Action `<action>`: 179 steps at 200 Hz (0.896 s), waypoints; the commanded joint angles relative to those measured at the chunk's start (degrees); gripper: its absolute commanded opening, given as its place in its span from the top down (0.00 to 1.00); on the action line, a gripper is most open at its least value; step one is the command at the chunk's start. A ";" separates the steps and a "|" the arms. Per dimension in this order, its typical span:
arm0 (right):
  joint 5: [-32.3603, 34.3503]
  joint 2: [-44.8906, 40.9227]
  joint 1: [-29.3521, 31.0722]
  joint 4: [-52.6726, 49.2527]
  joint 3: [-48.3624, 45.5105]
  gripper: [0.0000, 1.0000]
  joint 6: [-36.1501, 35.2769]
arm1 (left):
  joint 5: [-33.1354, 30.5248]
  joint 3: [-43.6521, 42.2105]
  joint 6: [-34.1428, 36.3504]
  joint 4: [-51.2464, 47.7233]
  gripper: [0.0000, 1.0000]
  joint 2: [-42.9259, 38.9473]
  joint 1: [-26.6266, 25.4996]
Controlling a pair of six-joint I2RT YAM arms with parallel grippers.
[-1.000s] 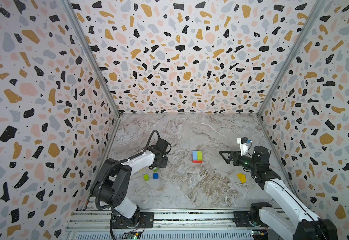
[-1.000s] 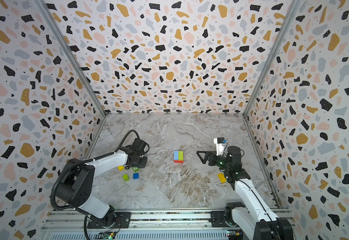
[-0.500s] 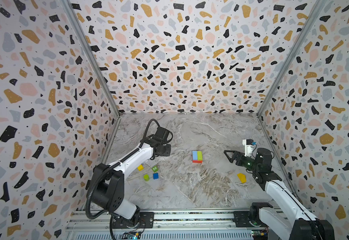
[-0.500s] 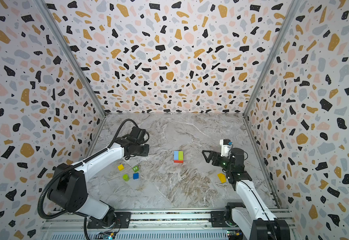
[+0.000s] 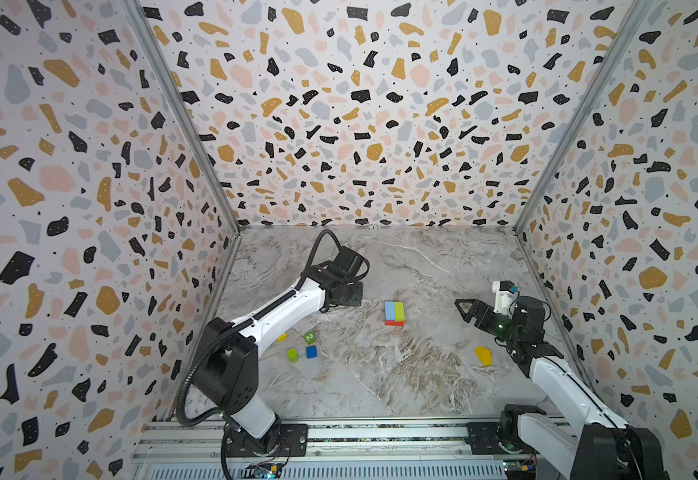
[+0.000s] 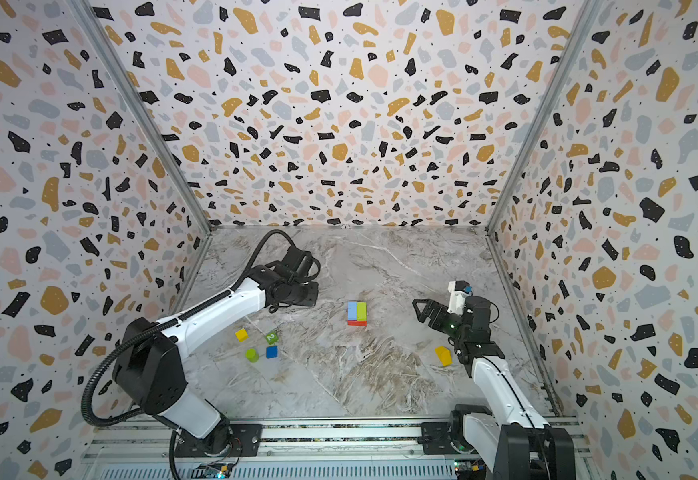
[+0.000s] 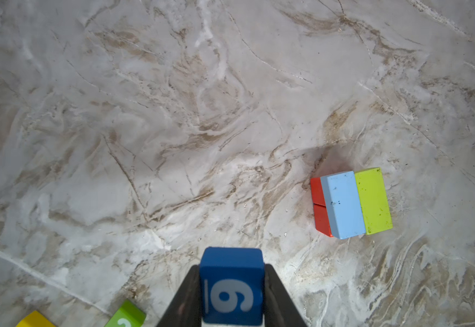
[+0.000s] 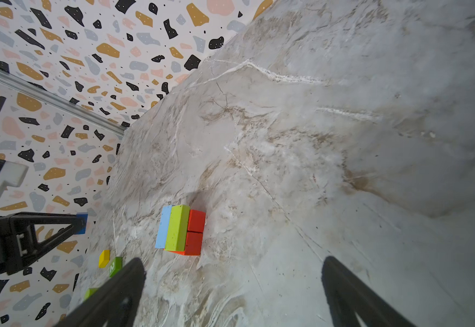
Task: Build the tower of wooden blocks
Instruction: 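Carry the blue cube over the top of the block stack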
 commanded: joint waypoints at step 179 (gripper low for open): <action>-2.17 2.12 -3.05 0.54 -1.18 0.01 6.48 | -4.99 26.10 -14.21 -6.42 0.70 25.62 -13.98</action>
